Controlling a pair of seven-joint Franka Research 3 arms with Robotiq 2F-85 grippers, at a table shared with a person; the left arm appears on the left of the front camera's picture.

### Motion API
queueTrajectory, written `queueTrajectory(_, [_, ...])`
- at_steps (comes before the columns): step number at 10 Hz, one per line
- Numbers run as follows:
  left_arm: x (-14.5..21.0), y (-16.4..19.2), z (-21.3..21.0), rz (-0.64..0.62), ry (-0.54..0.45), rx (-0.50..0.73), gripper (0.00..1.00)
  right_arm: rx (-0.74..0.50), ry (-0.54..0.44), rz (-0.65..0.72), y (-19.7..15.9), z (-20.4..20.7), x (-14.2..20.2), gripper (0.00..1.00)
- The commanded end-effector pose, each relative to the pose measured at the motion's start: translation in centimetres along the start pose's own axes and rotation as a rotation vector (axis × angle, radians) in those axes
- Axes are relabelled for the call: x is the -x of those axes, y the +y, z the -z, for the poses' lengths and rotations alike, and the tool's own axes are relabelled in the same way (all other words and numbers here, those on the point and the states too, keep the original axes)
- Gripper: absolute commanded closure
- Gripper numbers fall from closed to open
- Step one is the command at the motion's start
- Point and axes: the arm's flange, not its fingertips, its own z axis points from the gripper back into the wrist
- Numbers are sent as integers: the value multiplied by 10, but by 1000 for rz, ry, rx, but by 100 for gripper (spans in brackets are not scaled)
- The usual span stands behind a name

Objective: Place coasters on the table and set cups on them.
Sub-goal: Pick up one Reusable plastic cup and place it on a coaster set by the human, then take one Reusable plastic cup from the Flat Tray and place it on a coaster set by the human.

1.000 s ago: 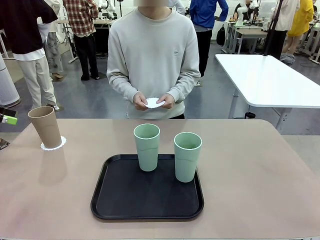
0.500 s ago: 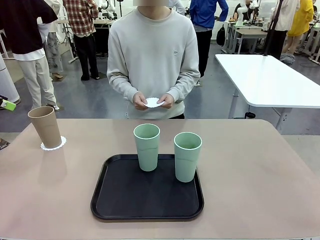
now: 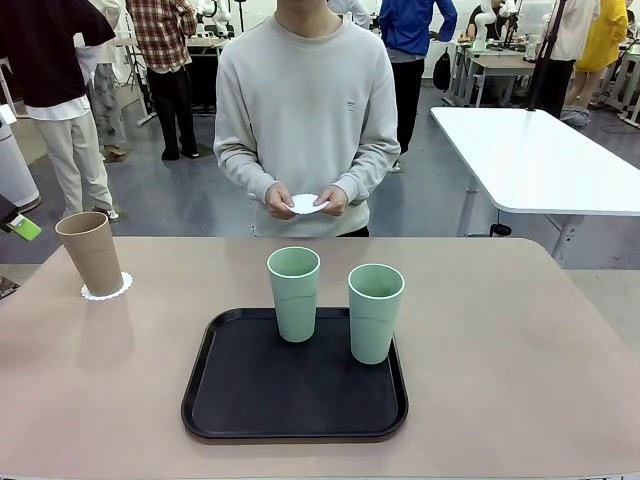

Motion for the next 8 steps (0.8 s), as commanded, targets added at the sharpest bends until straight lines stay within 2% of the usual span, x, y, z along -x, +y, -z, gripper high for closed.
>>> queueTrajectory(1, [1, 5, 2, -6, 7, -2, 0, -12, 2, -8, -1, 0, 1, 0])
queueTrajectory(7, [4, 5, 2, -3, -5, 18, 0, -12, 2, -8, -1, 0, 1, 0])
queueTrajectory(8, [-14, -1, 0, -201, 55, -94, 0, -12, 2, -8, -1, 0, 1, 0])
